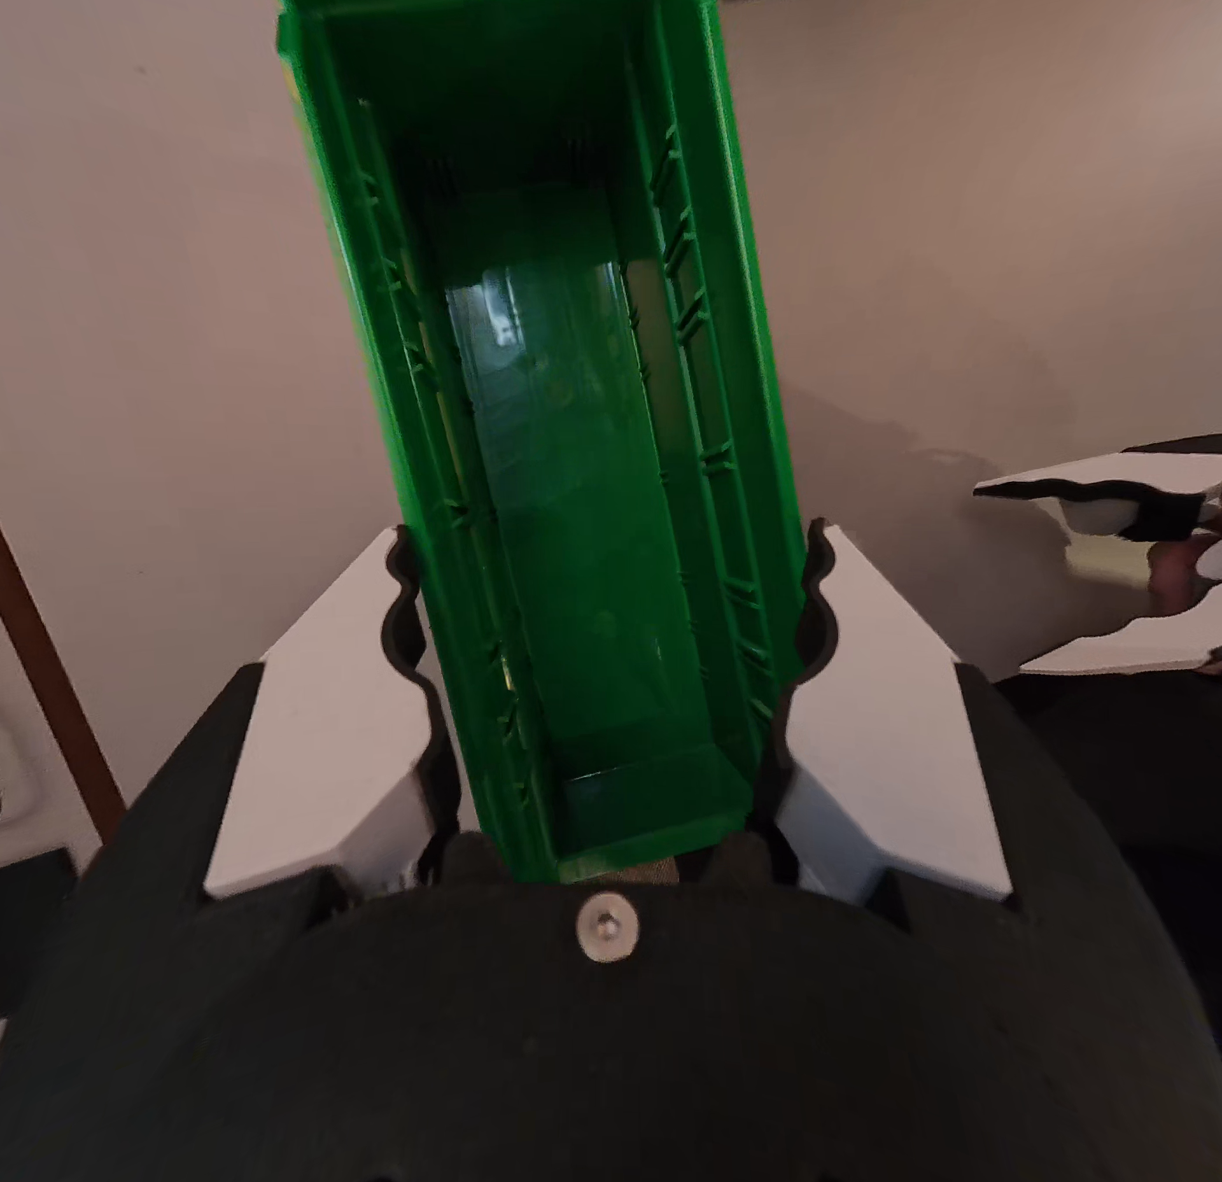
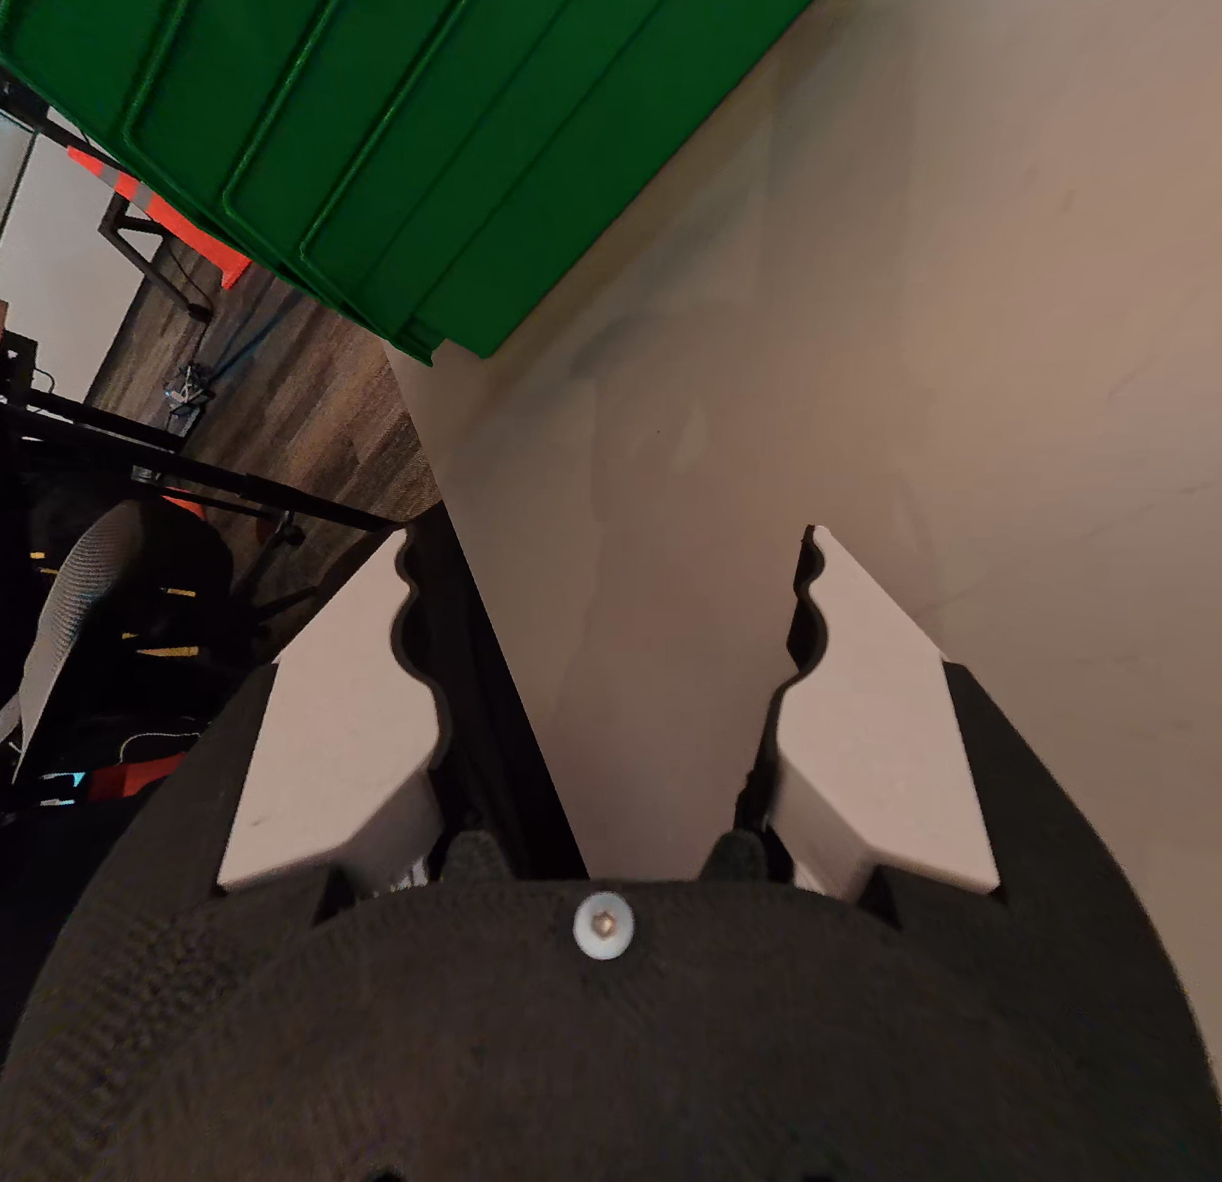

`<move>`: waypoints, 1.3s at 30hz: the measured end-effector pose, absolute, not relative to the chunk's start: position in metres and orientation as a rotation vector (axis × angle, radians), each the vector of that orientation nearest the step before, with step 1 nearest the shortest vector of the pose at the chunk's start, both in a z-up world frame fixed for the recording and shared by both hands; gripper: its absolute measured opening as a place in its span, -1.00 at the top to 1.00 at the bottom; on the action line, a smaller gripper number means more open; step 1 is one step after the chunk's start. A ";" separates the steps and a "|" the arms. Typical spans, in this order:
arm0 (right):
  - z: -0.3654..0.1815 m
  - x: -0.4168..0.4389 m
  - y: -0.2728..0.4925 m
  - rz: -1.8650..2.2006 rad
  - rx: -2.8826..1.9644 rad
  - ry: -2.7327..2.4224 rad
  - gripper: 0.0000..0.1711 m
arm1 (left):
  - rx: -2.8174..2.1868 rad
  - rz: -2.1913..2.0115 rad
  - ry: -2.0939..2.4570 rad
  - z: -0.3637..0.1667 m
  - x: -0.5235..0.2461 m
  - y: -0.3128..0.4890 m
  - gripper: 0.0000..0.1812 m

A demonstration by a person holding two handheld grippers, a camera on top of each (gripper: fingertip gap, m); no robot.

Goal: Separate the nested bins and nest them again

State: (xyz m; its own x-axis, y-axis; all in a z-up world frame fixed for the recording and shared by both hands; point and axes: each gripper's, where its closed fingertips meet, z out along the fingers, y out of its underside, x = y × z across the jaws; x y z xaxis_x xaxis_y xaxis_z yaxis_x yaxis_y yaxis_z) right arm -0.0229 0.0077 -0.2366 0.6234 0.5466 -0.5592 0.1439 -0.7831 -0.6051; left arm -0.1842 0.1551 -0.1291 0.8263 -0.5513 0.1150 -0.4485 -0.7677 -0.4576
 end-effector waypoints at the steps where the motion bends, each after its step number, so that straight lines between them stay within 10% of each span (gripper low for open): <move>1: -0.237 -0.023 0.008 1.041 -2.334 -0.543 -0.29 | -2.612 -0.323 0.755 -0.134 -0.184 0.154 -0.31; 20: -0.244 -0.022 0.007 1.051 -2.355 -0.549 -0.28 | -2.511 -0.390 0.711 -0.120 -0.177 0.162 0.04; 21: -0.244 -0.022 0.007 1.053 -2.356 -0.546 -0.28 | -2.501 -0.369 0.677 -0.117 -0.182 0.166 0.27; 22: -0.244 -0.022 0.007 1.057 -2.356 -0.544 -0.28 | -2.428 -0.231 0.692 -0.107 -0.198 0.176 0.94; 24: -0.245 -0.022 0.007 1.060 -2.357 -0.544 -0.28 | -2.427 -0.585 0.709 -0.095 -0.171 0.160 0.94; 26: -0.246 -0.025 0.006 1.067 -2.361 -0.549 -0.28 | -2.513 -0.506 0.731 -0.106 -0.176 0.159 0.34; 33: -0.202 -0.041 0.014 1.081 -2.205 -0.572 -0.25 | -2.606 -0.546 0.800 -0.127 -0.165 0.145 -0.12; 39: -0.169 -0.080 0.038 1.115 -2.106 -0.601 -0.24 | -2.656 -0.602 0.701 -0.127 -0.194 0.152 0.50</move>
